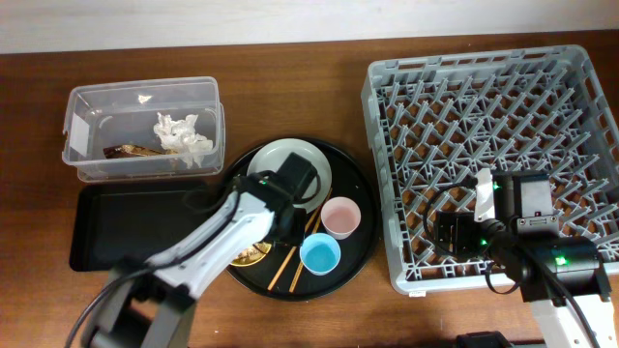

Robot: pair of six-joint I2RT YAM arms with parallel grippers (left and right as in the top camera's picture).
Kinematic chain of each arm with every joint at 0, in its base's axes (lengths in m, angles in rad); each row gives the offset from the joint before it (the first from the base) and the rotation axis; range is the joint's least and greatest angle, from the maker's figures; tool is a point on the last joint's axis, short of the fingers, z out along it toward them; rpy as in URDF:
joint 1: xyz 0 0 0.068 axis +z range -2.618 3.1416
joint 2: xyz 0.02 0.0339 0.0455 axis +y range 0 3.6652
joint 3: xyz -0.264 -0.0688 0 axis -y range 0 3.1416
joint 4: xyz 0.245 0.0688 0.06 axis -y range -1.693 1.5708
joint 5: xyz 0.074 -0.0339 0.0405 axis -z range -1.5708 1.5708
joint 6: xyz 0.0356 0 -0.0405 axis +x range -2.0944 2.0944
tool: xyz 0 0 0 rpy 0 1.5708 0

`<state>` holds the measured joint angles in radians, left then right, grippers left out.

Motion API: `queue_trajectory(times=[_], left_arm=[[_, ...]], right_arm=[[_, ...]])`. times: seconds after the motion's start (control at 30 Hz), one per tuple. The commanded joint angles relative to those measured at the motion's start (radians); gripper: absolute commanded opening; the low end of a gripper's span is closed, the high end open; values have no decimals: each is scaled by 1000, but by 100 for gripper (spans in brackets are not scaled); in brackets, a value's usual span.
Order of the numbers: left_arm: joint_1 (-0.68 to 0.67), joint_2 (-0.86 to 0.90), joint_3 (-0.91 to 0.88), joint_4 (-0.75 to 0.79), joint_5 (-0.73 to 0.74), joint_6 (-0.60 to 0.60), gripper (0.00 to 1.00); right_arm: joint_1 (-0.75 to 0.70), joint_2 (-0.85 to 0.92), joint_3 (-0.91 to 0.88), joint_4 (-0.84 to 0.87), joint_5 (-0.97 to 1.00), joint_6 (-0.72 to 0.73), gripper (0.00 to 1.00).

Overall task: Sort waste into correct bins and load items into the dishwasher rack
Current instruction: 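Tip the yellow bowl over the black tray to dump the shells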

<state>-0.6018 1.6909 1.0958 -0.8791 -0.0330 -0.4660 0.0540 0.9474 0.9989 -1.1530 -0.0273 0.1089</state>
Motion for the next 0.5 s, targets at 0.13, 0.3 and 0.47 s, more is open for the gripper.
queue_trajectory(times=[0.13,0.3,0.47], left_arm=[[-7,77,-3,-14,-8,-24,1],[2,7,24,-55,-15,-23,0],[267,-281,60,-110,155,260,0]], right_arm=[[5,-3,17,-4,-7,8,99],[5,-3,17,-4,-6,8,99],[5,-3,17,-4,-6,8,99]])
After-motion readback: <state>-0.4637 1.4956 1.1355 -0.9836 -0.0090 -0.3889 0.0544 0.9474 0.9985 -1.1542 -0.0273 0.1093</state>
